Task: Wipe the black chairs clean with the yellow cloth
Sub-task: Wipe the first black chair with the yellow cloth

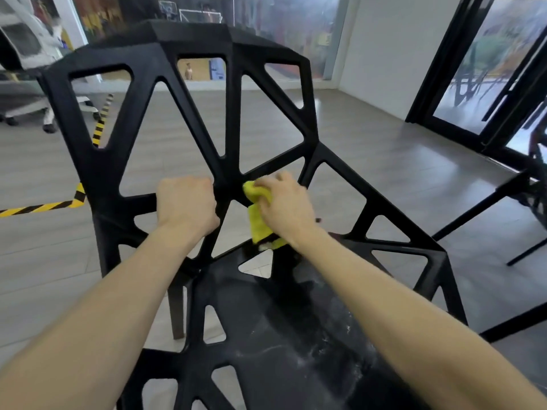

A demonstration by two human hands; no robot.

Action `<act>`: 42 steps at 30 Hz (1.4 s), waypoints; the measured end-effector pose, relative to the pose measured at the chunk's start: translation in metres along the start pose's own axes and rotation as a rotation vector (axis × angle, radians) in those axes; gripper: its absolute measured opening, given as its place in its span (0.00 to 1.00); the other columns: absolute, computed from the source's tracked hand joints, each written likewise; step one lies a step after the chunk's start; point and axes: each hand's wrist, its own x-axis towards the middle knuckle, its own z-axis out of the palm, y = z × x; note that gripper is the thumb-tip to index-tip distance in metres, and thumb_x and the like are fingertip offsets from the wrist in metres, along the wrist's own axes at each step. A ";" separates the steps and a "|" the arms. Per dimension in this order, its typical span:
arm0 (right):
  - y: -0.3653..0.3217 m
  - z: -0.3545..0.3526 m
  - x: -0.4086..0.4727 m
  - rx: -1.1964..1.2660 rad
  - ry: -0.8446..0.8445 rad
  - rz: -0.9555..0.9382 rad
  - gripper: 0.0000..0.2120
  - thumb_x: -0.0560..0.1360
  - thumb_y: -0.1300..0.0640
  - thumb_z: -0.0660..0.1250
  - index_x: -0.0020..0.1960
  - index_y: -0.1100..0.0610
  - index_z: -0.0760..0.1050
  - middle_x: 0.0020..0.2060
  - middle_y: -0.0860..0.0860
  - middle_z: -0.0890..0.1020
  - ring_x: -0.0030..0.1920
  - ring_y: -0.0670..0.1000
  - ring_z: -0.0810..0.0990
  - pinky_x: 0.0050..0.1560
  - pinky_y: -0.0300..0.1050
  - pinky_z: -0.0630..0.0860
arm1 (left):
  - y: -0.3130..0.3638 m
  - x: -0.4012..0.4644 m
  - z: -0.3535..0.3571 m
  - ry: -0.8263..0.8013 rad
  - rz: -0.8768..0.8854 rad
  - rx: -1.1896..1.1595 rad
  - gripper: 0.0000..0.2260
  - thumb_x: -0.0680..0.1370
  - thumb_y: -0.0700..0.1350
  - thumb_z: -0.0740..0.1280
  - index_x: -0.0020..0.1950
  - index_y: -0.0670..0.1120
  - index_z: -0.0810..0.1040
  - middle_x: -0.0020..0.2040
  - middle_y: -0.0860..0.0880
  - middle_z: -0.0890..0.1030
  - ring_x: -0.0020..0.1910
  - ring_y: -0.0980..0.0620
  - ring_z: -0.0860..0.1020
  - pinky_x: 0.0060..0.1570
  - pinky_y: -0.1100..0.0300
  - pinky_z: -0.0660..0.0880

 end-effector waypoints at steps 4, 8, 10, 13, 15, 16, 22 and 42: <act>0.014 0.036 -0.045 0.013 -0.210 -0.038 0.13 0.80 0.61 0.67 0.61 0.50 0.85 0.57 0.54 0.71 0.47 0.62 0.80 0.50 0.54 0.79 | -0.001 0.000 0.002 -0.010 -0.004 -0.001 0.12 0.74 0.51 0.74 0.47 0.54 0.71 0.32 0.54 0.69 0.32 0.50 0.68 0.31 0.57 0.53; 0.005 0.017 -0.028 0.092 -0.027 0.016 0.17 0.80 0.61 0.67 0.65 0.48 0.83 0.53 0.52 0.75 0.47 0.62 0.81 0.49 0.57 0.80 | 0.003 -0.001 0.002 -0.009 -0.011 -0.040 0.11 0.73 0.48 0.74 0.50 0.53 0.74 0.36 0.53 0.73 0.39 0.46 0.78 0.36 0.58 0.62; -0.016 0.014 -0.015 0.183 0.134 -0.080 0.15 0.80 0.60 0.69 0.65 0.50 0.82 0.53 0.53 0.76 0.44 0.60 0.80 0.44 0.53 0.79 | 0.002 0.000 -0.001 -0.007 -0.005 -0.033 0.11 0.73 0.48 0.74 0.50 0.53 0.73 0.40 0.51 0.78 0.46 0.44 0.83 0.41 0.56 0.65; 0.001 0.030 -0.022 0.121 0.076 -0.155 0.20 0.77 0.66 0.70 0.65 0.50 0.82 0.56 0.58 0.75 0.42 0.63 0.79 0.37 0.56 0.80 | 0.001 -0.002 0.001 -0.011 -0.004 -0.048 0.12 0.73 0.48 0.74 0.49 0.53 0.72 0.36 0.52 0.73 0.43 0.44 0.81 0.39 0.56 0.64; 0.033 0.031 -0.038 0.035 -0.047 -0.155 0.19 0.78 0.65 0.68 0.65 0.50 0.82 0.56 0.57 0.74 0.45 0.65 0.81 0.40 0.57 0.80 | 0.001 -0.001 0.001 -0.017 -0.007 -0.045 0.11 0.73 0.47 0.74 0.50 0.53 0.73 0.34 0.53 0.70 0.37 0.46 0.76 0.37 0.57 0.63; 0.042 0.025 -0.042 -0.021 -0.132 -0.147 0.17 0.80 0.62 0.66 0.65 0.49 0.82 0.57 0.55 0.73 0.49 0.65 0.81 0.43 0.55 0.78 | 0.001 -0.001 0.001 -0.028 -0.007 -0.037 0.11 0.73 0.47 0.73 0.50 0.53 0.74 0.34 0.53 0.70 0.37 0.46 0.75 0.38 0.57 0.63; -0.022 0.015 -0.023 0.329 0.171 0.052 0.16 0.84 0.57 0.66 0.71 0.48 0.77 0.60 0.50 0.74 0.54 0.55 0.79 0.52 0.50 0.79 | 0.001 0.001 -0.008 -0.073 0.019 -0.020 0.10 0.77 0.49 0.73 0.52 0.52 0.74 0.41 0.51 0.79 0.46 0.45 0.82 0.40 0.56 0.66; -0.060 -0.011 -0.014 0.586 0.387 0.261 0.14 0.82 0.59 0.68 0.66 0.52 0.82 0.60 0.50 0.84 0.57 0.42 0.78 0.63 0.29 0.70 | -0.054 -0.015 -0.020 -0.011 0.230 0.070 0.12 0.87 0.55 0.63 0.61 0.50 0.80 0.43 0.48 0.79 0.43 0.41 0.79 0.39 0.52 0.69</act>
